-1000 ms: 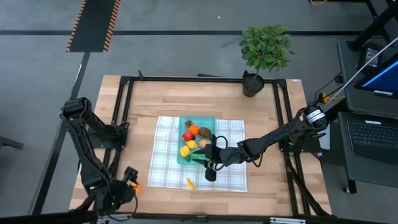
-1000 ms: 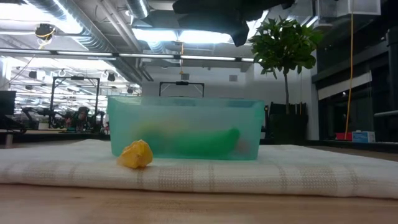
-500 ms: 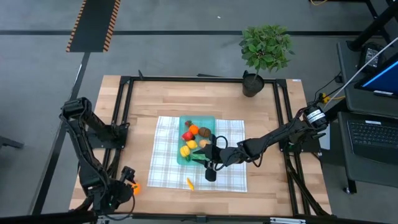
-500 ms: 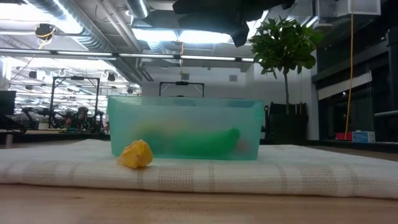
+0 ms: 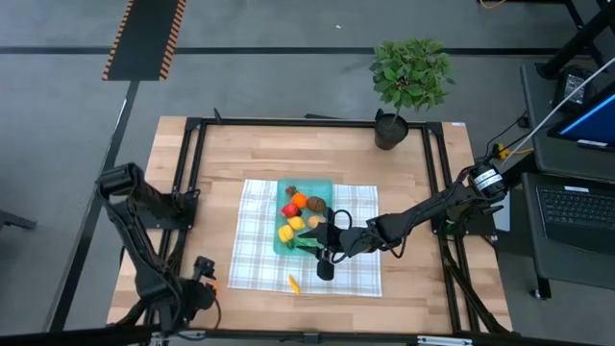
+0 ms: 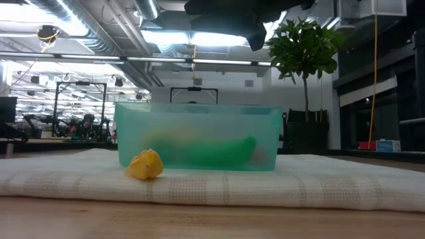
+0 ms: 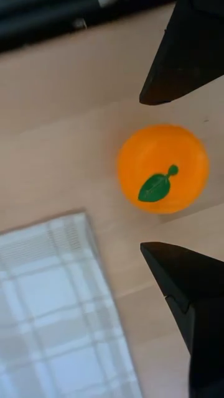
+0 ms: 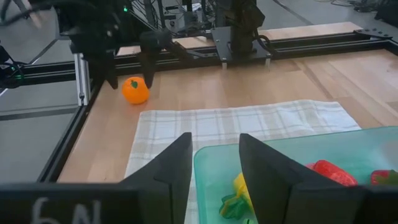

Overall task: Pick and placing Produce into tupperware
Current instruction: Put the orange into the blue bin

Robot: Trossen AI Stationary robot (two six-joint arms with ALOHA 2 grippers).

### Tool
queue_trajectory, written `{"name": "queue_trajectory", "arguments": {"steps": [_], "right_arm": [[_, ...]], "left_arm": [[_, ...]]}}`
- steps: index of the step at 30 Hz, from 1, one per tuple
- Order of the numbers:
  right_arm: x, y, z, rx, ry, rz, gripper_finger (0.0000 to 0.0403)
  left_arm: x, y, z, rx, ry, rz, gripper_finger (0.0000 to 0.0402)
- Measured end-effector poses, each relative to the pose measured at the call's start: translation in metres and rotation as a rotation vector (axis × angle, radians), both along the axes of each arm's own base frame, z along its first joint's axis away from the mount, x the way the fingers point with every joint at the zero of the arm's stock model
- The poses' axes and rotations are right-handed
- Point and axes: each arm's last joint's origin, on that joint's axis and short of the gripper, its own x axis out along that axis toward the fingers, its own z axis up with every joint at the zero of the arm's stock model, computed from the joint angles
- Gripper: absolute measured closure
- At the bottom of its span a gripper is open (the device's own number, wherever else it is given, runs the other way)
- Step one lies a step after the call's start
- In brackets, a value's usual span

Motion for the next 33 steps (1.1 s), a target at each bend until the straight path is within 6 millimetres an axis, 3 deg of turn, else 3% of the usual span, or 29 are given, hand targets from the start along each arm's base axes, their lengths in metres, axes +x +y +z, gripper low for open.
{"name": "queue_trajectory", "arguments": {"steps": [8,21,33], "right_arm": [[0.0,0.0,0.0,0.001,0.0,0.0,0.0267],[0.0,0.0,0.0,-0.001,0.001,0.001,0.0267],[0.0,0.0,0.0,0.0,0.0,0.0,0.0267]], "left_arm": [[0.005,-0.003,-0.02,0.053,0.067,0.014,0.0034],[0.006,-0.006,-0.026,0.046,0.067,0.023,0.0037],[0.006,-0.006,-0.026,0.029,0.087,0.054,0.0114]]}}
